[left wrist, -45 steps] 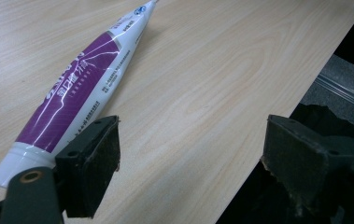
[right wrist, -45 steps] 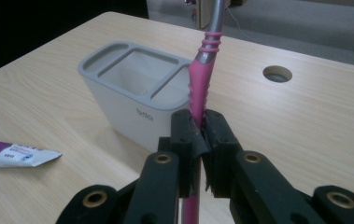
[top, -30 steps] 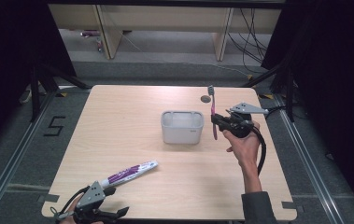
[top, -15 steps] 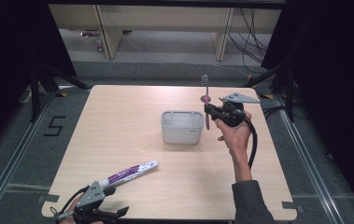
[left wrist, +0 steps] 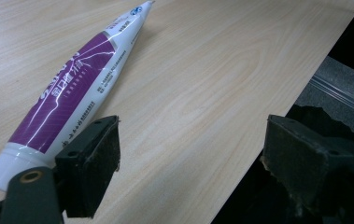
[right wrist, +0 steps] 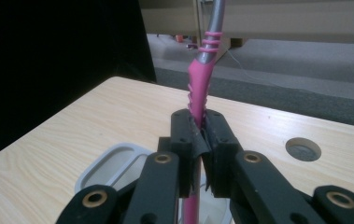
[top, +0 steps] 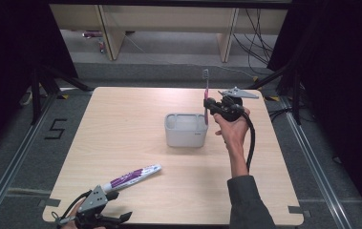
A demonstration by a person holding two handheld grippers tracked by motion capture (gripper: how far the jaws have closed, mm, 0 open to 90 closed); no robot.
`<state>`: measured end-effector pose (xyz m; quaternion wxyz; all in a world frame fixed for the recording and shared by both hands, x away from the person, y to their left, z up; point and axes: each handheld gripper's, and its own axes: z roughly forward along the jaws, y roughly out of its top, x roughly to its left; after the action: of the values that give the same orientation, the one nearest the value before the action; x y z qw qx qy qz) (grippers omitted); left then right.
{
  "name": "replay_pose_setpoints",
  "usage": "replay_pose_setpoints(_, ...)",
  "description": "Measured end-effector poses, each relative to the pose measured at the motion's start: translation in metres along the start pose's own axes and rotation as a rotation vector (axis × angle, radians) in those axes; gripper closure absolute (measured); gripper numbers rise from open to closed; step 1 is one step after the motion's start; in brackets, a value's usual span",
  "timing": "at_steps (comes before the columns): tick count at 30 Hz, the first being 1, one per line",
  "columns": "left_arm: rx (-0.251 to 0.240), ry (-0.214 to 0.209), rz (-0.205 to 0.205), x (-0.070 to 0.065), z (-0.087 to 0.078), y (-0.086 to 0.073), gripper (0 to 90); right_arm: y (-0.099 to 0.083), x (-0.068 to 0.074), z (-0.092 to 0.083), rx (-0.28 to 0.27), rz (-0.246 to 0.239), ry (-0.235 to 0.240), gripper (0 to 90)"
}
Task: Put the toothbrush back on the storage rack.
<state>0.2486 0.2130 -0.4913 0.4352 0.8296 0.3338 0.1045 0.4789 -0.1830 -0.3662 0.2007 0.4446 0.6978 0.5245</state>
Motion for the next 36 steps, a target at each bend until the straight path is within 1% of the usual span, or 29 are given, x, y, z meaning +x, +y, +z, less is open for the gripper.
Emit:
replay_pose_setpoints(1, -0.003, 0.0, -0.002, 0.0, 0.0, 0.0, 18.4, 0.0, -0.001, 0.002, -0.004, 0.0, 0.008, 83.5)
replay_pose_setpoints(2, -0.016, -0.006, -0.023, -0.001, 0.001, 0.0, 18.4, -0.001, -0.002, 0.003, -0.006, -0.003, 0.009, 83.4)
replay_pose_setpoints(3, -0.015, -0.006, -0.027, -0.001, 0.001, 0.0, 18.4, -0.001, -0.002, 0.004, 0.002, -0.002, -0.004, 83.5)
replay_pose_setpoints(4, -0.015, -0.006, -0.027, -0.001, 0.001, 0.0, 18.4, -0.002, -0.003, 0.006, 0.007, 0.002, -0.001, 83.5)
replay_pose_setpoints(5, -0.01, -0.002, -0.01, -0.001, 0.001, 0.0, 18.4, -0.003, -0.004, 0.008, 0.008, 0.017, -0.004, 83.5)
replay_pose_setpoints(6, -0.012, -0.004, -0.012, -0.001, 0.001, 0.0, 18.4, -0.003, -0.005, 0.009, 0.014, 0.006, -0.015, 83.5)
replay_pose_setpoints(9, -0.019, -0.002, -0.022, -0.002, 0.001, 0.0, 18.4, -0.005, -0.007, 0.014, 0.002, 0.004, -0.014, 83.5)
replay_pose_setpoints(10, -0.02, -0.011, -0.023, -0.002, 0.001, 0.0, 18.4, -0.005, -0.006, 0.015, 0.009, 0.019, -0.028, 83.4)
replay_pose_setpoints(11, 0.004, -0.003, 0.002, 0.0, 0.0, 0.0, 18.4, -0.006, -0.008, 0.017, 0.001, -0.003, -0.029, 83.4)
replay_pose_setpoints(12, 0.002, -0.003, 0.001, 0.0, 0.0, 0.0, 18.4, -0.006, -0.007, 0.018, 0.008, 0.02, -0.022, 83.5)
replay_pose_setpoints(14, -0.023, -0.011, -0.024, -0.003, 0.001, 0.0, 18.4, -0.007, -0.008, 0.021, 0.014, 0.024, -0.026, 83.4)
replay_pose_setpoints(15, -0.014, -0.014, -0.023, -0.003, 0.001, 0.0, 18.4, -0.009, -0.008, 0.022, 0.011, 0.013, -0.027, 83.4)
replay_pose_setpoints(16, -0.017, -0.013, -0.024, -0.003, 0.001, 0.0, 18.3, -0.01, -0.007, 0.023, 0.017, 0.035, -0.03, 83.4)
replay_pose_setpoints(20, -0.027, -0.009, -0.026, -0.003, 0.001, 0.0, 18.4, -0.014, -0.009, 0.026, 0.024, 0.033, -0.035, 83.4)
replay_pose_setpoints(21, -0.027, -0.007, -0.025, -0.003, 0.001, 0.0, 18.4, -0.016, -0.008, 0.026, 0.037, 0.054, -0.038, 83.4)
replay_pose_setpoints(23, -0.019, -0.005, -0.024, -0.003, 0.001, 0.001, 18.4, -0.019, -0.011, 0.028, 0.035, 0.038, -0.032, 83.4)
replay_pose_setpoints(24, -0.017, -0.003, -0.026, -0.003, 0.001, 0.001, 18.4, -0.02, -0.011, 0.028, 0.039, 0.048, -0.036, 83.4)
replay_pose_setpoints(25, -0.026, -0.005, -0.025, -0.003, 0.001, 0.0, 18.4, -0.021, -0.012, 0.029, 0.042, 0.037, -0.037, 83.4)
replay_pose_setpoints(26, -0.023, -0.007, -0.021, -0.003, 0.001, 0.0, 18.4, -0.022, -0.011, 0.029, 0.043, 0.049, -0.043, 83.4)
replay_pose_setpoints(27, -0.011, -0.013, -0.018, -0.003, 0.0, 0.0, 18.4, -0.023, -0.012, 0.029, 0.042, 0.042, -0.041, 83.4)
replay_pose_setpoints(28, -0.023, -0.003, -0.02, -0.003, 0.001, 0.0, 18.4, -0.024, -0.013, 0.03, 0.04, 0.037, -0.034, 83.4)
replay_pose_setpoints(29, -0.013, -0.003, -0.021, -0.003, 0.001, 0.001, 18.4, -0.025, -0.013, 0.03, 0.046, 0.032, -0.04, 83.4)
replay_pose_setpoints(30, -0.012, -0.003, -0.021, -0.003, 0.0, 0.001, 18.4, -0.026, -0.013, 0.03, 0.047, 0.043, -0.037, 83.4)
replay_pose_setpoints(31, -0.027, -0.006, -0.025, -0.003, 0.001, 0.0, 18.4, -0.027, -0.013, 0.031, 0.051, 0.037, -0.037, 83.4)
replay_pose_setpoints(32, -0.024, -0.007, -0.02, -0.003, 0.001, 0.0, 18.4, -0.028, -0.014, 0.031, 0.052, 0.025, -0.041, 83.4)
replay_pose_setpoints(33, -0.023, -0.006, -0.019, -0.003, 0.001, 0.0, 18.4, -0.029, -0.014, 0.032, 0.055, 0.041, -0.036, 83.4)
replay_pose_setpoints(34, -0.016, -0.003, -0.022, -0.003, 0.001, 0.001, 18.4, -0.03, -0.014, 0.032, 0.057, 0.031, -0.044, 83.4)
replay_pose_setpoints(35, -0.022, -0.004, -0.022, -0.003, 0.001, 0.001, 18.3, -0.031, -0.014, 0.032, 0.06, 0.047, -0.037, 83.4)
replay_pose_setpoints(36, -0.023, -0.006, -0.017, -0.003, 0.001, 0.0, 18.4, -0.032, -0.014, 0.033, 0.06, 0.045, -0.042, 83.4)
